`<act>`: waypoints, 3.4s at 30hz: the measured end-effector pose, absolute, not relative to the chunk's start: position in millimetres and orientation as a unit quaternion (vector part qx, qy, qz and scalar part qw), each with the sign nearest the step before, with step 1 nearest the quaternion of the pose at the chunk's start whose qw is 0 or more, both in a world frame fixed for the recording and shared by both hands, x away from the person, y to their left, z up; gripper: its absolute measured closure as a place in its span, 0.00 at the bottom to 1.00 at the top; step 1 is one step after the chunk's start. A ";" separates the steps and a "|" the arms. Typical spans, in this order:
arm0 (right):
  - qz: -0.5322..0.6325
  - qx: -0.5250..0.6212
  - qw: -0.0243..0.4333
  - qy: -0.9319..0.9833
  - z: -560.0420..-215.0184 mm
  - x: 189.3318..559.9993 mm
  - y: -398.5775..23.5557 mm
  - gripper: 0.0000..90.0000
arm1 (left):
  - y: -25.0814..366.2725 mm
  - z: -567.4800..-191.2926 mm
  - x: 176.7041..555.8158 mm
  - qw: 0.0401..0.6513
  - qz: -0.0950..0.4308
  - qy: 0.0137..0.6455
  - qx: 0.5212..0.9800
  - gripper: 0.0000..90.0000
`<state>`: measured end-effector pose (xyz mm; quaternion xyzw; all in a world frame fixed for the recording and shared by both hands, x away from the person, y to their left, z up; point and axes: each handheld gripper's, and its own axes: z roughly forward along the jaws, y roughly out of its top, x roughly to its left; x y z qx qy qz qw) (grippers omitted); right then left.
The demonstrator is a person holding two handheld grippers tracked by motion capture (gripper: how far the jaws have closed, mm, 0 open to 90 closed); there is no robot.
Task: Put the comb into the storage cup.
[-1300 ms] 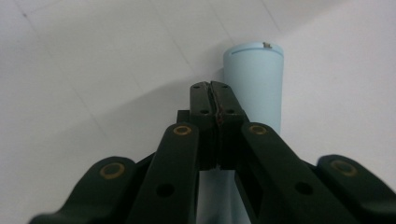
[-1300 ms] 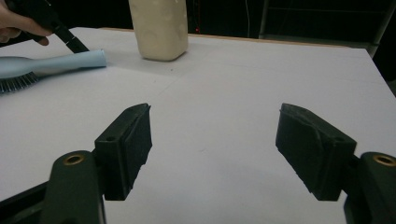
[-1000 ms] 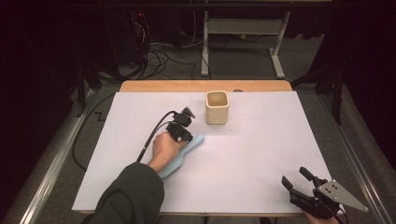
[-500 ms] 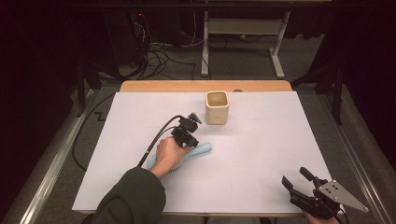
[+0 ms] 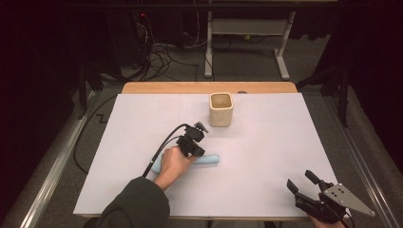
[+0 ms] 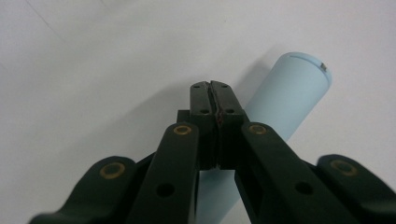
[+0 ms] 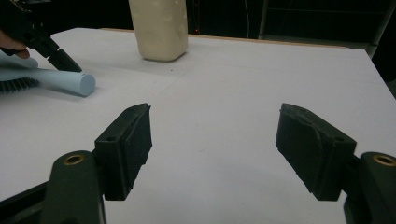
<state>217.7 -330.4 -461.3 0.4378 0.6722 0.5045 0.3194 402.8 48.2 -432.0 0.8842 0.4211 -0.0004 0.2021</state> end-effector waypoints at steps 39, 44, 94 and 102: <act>0.501 0.440 0.321 0.673 -461.4 217.6 -330.3 0.31 | 47.7 -436.3 357.0 0.223 -0.017 0.381 0.897 0.98; 0.501 0.442 0.321 0.672 -461.5 217.9 -330.4 0.31 | 51.6 -435.3 352.0 0.226 -0.016 0.378 0.898 0.98; 0.502 0.446 0.322 0.668 -461.6 218.3 -331.7 0.31 | 70.9 -437.7 298.3 0.235 -0.026 0.342 0.910 0.98; 0.502 0.445 0.322 0.669 -461.5 218.6 -331.1 0.31 | 81.9 -438.5 290.7 0.239 -0.018 0.341 0.909 0.97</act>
